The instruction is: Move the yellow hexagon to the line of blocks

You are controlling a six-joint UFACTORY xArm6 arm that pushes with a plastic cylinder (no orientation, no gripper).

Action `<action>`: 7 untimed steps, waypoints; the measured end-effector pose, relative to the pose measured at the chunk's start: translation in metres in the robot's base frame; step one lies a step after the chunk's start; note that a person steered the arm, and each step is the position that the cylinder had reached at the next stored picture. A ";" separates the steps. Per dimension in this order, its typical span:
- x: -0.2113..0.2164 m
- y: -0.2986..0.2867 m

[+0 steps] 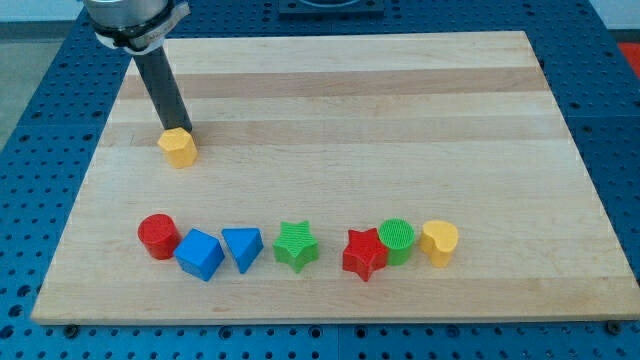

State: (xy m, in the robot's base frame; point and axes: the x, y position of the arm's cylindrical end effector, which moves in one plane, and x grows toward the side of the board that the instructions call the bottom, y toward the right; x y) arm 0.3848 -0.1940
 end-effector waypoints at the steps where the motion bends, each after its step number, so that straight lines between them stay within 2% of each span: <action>1: 0.001 0.024; 3: 0.008 0.052; 5: 0.015 0.013; 7: 0.046 0.009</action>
State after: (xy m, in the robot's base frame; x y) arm 0.4308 -0.1855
